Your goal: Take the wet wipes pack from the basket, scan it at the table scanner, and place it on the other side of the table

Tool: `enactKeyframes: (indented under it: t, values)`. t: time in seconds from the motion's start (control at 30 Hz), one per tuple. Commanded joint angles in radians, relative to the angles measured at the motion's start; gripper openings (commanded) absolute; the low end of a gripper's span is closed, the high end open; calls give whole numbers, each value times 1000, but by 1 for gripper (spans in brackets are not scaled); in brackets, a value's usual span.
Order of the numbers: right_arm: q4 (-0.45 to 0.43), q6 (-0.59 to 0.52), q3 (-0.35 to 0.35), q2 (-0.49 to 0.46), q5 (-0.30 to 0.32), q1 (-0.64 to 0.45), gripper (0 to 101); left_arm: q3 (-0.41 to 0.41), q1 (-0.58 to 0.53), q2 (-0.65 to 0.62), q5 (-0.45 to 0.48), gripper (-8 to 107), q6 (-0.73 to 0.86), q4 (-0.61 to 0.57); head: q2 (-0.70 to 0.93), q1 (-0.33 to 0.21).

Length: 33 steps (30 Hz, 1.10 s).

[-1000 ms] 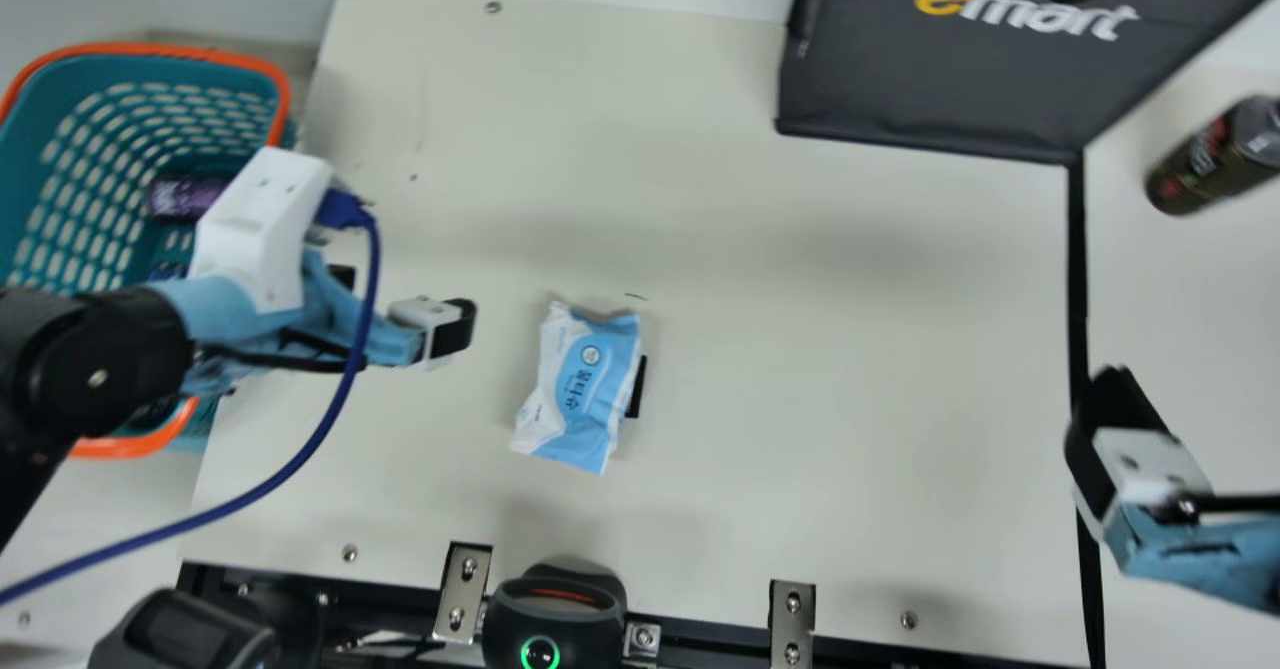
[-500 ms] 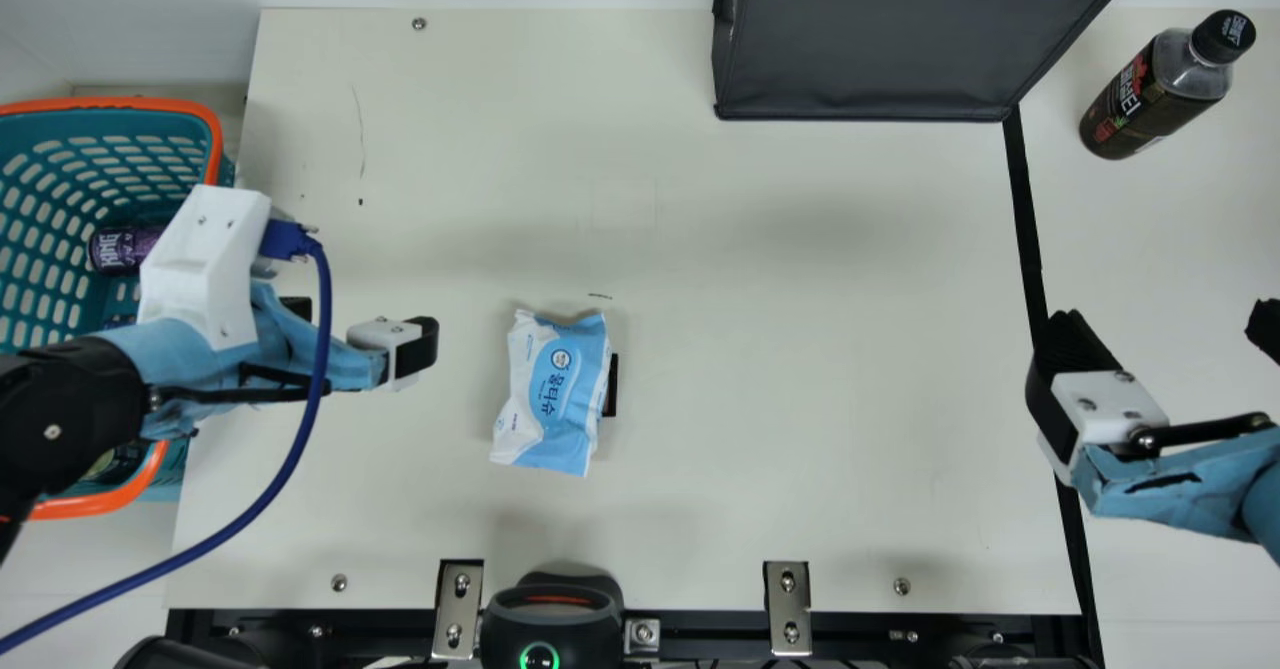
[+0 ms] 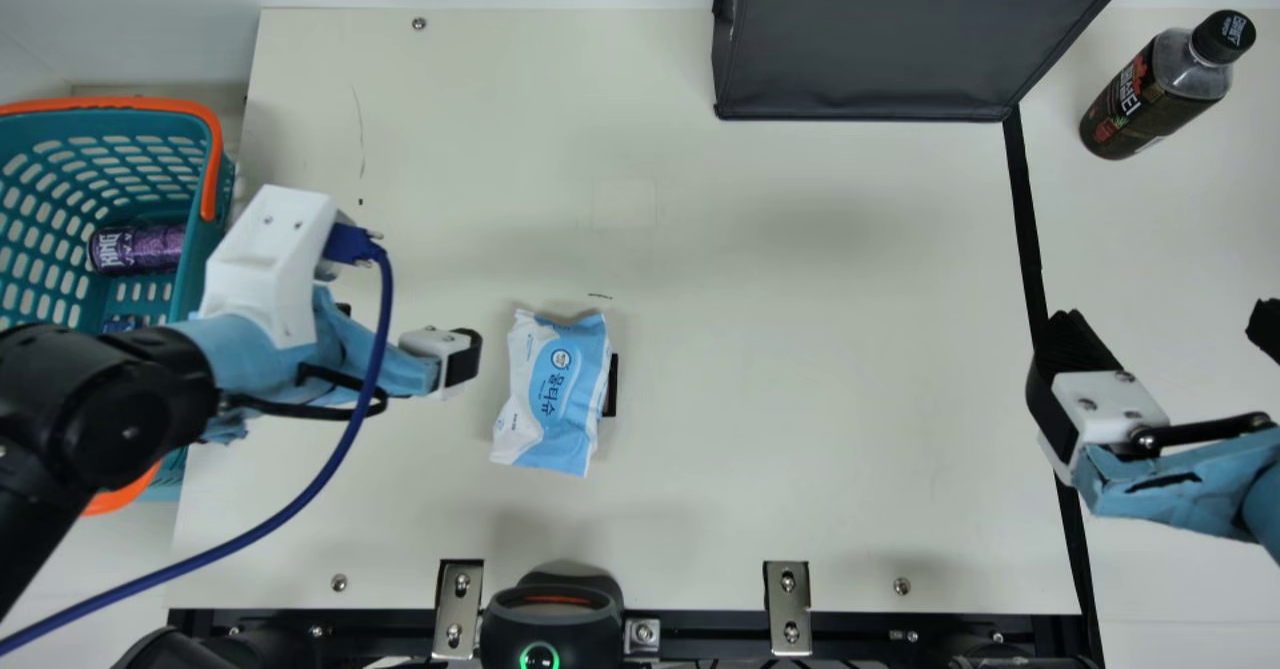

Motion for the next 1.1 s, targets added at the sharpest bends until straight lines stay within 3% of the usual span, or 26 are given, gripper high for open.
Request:
enactKeyframes:
  t: [0.0, 0.53, 1.07]
  values:
    - [0, 0, 0, 0, 0, 0, 95, -11, -52, 15, 1, 90, -63, 21, 2, -29]
    - [0, 0, 0, 0, 0, 0, 95, -103, -335, 170, 23, 90, -342, 164, 2, -29]
    - [0, 0, 0, 0, 0, 0, 95, -171, -453, 315, 61, 90, -497, 249, 2, -29]
